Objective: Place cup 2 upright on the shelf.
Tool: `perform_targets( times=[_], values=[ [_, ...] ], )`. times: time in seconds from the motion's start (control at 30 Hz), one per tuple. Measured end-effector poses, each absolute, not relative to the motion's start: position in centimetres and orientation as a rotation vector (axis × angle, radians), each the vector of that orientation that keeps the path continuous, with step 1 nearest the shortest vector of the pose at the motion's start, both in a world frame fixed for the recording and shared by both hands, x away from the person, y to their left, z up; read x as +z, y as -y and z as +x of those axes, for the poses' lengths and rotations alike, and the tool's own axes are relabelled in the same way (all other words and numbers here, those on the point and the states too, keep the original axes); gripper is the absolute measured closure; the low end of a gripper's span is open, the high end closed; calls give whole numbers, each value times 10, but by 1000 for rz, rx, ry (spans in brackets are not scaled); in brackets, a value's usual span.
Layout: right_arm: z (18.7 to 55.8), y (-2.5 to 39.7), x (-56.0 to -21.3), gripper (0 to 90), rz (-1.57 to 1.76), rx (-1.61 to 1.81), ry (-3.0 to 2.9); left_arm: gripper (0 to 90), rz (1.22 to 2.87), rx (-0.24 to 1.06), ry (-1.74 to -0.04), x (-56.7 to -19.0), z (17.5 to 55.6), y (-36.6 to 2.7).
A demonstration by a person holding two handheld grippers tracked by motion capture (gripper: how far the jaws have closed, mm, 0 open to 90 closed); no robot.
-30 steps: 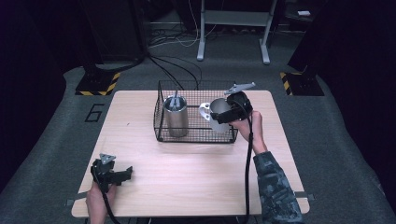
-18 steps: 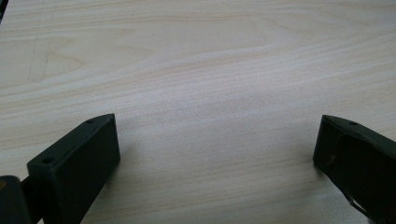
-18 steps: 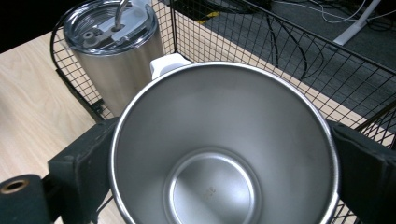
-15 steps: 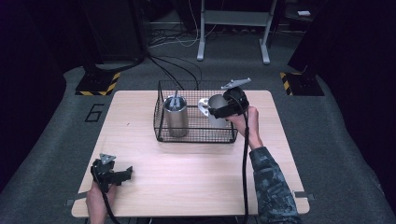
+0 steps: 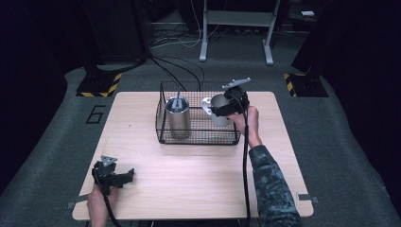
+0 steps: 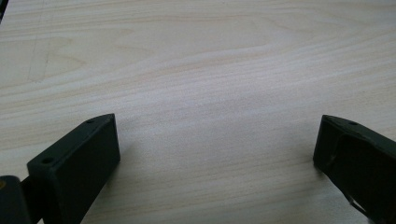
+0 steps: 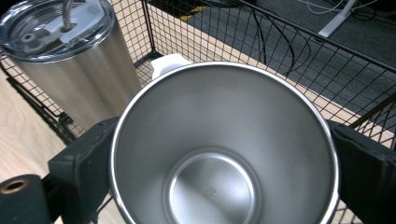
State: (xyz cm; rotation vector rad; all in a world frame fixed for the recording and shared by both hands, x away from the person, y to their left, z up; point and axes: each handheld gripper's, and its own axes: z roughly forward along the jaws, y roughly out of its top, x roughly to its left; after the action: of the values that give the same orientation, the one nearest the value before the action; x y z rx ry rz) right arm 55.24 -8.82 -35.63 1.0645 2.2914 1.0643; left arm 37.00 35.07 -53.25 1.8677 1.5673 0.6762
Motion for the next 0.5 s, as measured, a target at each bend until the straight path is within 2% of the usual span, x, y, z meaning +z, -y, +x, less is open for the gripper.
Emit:
perform_targets(
  times=[0.5],
  values=[
    [570,72,-379,57,1135,1031,-2319,5,1870,674,-1568,-532,370,-351]
  ],
)
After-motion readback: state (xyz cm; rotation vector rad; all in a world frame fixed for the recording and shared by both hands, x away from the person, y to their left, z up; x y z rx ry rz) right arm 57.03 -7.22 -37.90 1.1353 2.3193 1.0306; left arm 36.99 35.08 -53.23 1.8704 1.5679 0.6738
